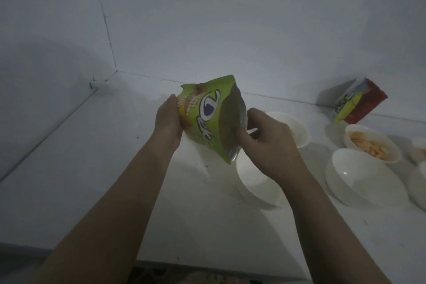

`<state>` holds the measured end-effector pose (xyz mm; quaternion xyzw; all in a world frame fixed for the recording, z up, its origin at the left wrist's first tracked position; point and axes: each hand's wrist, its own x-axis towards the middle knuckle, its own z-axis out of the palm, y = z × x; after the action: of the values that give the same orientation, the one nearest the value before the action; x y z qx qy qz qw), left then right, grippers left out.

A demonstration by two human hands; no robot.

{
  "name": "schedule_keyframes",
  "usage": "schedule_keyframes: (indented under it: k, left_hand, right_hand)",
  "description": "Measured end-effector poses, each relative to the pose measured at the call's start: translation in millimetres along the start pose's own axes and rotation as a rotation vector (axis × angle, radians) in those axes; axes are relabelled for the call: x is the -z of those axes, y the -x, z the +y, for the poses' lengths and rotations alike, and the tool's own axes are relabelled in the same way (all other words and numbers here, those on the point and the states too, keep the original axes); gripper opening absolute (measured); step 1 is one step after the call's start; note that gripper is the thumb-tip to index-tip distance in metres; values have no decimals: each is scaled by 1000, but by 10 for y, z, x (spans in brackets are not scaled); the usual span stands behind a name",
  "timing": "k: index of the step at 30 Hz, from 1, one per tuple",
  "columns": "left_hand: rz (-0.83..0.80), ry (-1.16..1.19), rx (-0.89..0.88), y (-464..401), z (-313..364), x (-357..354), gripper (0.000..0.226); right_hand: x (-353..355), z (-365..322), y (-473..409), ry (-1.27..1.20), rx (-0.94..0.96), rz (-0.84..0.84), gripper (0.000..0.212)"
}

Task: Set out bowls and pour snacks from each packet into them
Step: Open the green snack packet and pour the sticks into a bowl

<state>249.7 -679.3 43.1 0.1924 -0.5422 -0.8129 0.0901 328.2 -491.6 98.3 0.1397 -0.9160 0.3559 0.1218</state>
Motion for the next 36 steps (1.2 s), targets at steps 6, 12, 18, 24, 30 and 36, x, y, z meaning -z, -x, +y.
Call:
schedule_keyframes:
  k: [6, 12, 18, 24, 30, 36]
  left_hand:
    - [50, -133, -111, -46, -47, -274, 35]
    - [136, -205, -248, 7, -172, -418, 36]
    - [198, -240, -426, 110, -236, -529, 34]
    - [235, -231, -460, 157, -282, -549, 32]
    - [233, -277, -505, 192, -282, -539, 31]
    - [215, -326, -580, 204, -249, -541, 31]
  right_hand:
    - [216, 238, -62, 63, 40, 192, 24]
    - [371, 495, 46, -247, -57, 137, 15]
    - [395, 599, 0, -208, -9, 220, 12]
    - [449, 795, -47, -78, 34, 107, 16]
    - [462, 861, -38, -82, 56, 83, 14]
    - [391, 908, -6, -62, 55, 86, 17]
